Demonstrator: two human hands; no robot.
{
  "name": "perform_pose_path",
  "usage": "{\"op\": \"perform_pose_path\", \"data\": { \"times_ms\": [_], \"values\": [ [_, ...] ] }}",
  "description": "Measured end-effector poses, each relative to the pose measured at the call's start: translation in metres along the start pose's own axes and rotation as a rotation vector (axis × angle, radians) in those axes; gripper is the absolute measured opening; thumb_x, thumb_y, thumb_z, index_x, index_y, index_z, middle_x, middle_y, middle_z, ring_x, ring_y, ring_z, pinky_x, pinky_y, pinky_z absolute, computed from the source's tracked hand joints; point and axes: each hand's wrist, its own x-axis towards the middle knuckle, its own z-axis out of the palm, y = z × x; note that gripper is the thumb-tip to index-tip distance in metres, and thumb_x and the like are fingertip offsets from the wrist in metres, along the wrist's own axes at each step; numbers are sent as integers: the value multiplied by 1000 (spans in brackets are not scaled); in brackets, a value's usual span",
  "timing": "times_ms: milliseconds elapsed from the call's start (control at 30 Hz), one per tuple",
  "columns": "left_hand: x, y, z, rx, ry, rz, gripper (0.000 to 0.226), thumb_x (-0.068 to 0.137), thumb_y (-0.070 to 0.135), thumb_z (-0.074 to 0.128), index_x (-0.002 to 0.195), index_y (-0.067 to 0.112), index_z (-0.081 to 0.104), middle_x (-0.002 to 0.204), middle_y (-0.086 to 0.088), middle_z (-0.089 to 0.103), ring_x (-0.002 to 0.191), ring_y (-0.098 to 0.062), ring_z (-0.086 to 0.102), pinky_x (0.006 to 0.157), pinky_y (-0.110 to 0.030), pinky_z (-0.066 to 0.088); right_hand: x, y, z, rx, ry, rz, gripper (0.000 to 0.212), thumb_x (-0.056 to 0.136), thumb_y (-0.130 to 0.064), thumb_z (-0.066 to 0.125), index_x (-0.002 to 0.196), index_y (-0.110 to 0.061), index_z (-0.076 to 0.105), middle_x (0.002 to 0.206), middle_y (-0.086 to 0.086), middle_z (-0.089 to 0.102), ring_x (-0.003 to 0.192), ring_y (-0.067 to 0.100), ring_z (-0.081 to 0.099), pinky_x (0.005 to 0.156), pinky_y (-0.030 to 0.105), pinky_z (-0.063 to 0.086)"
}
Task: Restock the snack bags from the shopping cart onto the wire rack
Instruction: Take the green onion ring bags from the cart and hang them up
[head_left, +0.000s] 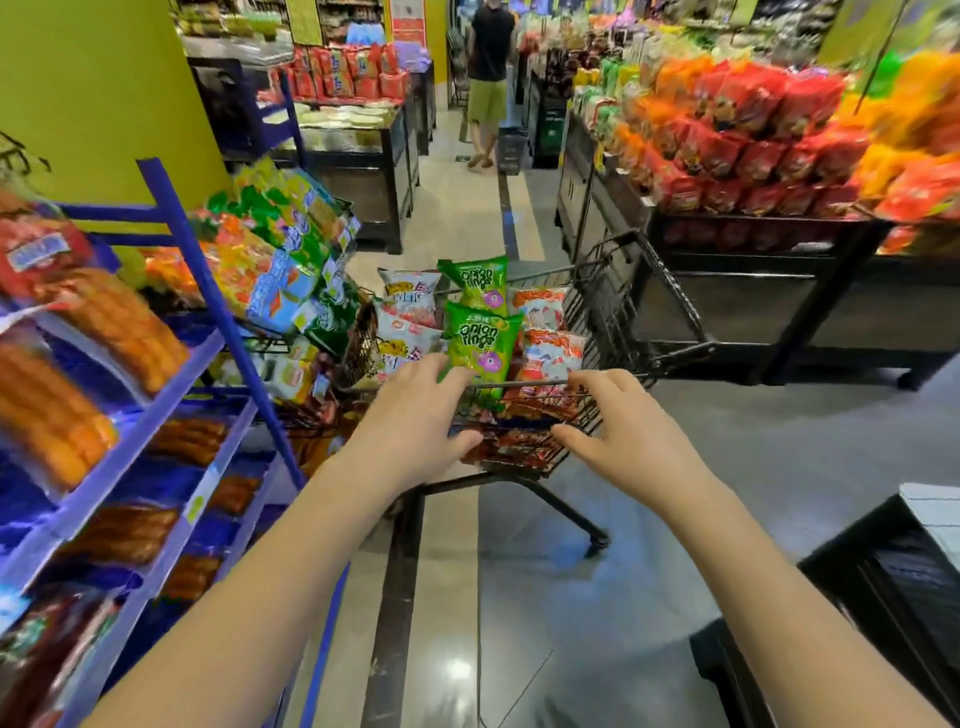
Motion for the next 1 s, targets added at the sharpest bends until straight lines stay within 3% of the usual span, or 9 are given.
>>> {"op": "perform_pose_path", "data": {
  "times_ms": [367,667,800,1000],
  "values": [
    [148,-63,24,-28,-48,66,75,93,52,67,155,24,36,159,-9,33,148,-30,30,118,-48,36,138,21,27,-25,-8,43,70,94,-48,67,153,-24,39,150,-1,45,132,19,51,104,36,47],
    [261,-102,73,9,-131,-37,76,95,53,64,157,23,32,156,-8,32,144,-30,32,117,-44,35,273,76,82,2,-110,-29,68,95,-46,66,153,-23,40,150,0,44,136,20,45,106,35,42],
    [309,-113,95,-23,-194,-97,75,95,55,63,156,23,34,158,-7,31,145,-29,33,114,-43,36,335,102,100,28,-186,-55,69,93,-49,67,151,-20,43,146,3,47,131,25,51,104,42,48],
    [355,-130,125,-85,-251,-152,78,93,55,66,156,23,35,157,-8,33,146,-28,33,117,-47,37,393,122,117,53,-272,-70,69,94,-47,67,153,-22,39,150,3,43,132,26,51,101,41,48]
  ]
}}
